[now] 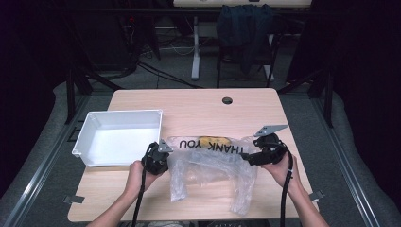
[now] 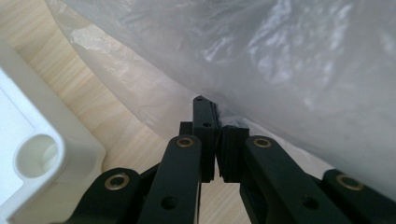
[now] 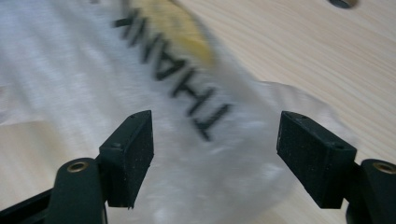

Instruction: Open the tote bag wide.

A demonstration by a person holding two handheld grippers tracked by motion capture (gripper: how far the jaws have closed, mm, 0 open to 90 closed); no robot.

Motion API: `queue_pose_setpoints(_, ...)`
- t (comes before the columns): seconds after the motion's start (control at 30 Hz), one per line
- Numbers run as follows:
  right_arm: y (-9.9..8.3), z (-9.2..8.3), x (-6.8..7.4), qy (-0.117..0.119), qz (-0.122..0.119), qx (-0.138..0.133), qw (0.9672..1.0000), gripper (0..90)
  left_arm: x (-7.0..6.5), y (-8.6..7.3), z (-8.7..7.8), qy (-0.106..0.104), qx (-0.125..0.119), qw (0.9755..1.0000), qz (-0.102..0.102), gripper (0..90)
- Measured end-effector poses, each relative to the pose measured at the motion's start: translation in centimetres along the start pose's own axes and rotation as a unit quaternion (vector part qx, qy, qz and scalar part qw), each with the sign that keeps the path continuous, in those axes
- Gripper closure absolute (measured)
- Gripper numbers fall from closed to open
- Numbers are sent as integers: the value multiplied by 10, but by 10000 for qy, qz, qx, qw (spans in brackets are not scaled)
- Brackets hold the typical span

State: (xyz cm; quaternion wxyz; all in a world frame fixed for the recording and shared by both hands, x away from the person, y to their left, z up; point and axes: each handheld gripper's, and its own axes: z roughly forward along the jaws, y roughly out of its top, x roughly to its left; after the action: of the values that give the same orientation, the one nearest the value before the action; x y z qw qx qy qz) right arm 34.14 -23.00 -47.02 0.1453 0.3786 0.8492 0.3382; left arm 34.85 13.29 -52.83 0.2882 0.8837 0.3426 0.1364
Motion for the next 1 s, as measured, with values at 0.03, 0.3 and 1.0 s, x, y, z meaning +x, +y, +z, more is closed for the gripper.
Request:
queue_pose_setpoints(0.03, -1, 0, 7, 98, -144, 39, 9998, 269, 0, 0, 0, 11, 10, 10000, 5, 877)
queue_pose_setpoints(0.3, -6, 25, 49, 740, -960, 661, 9904, 330, 2, 0, -2, 25, -2, 10000, -35, 868)
queue_pose_setpoints(1.0, 2, 28, 23, 65, -623, 342, 9974, 899, 7, -5, -36, -126, 370, 9992, -80, 396)
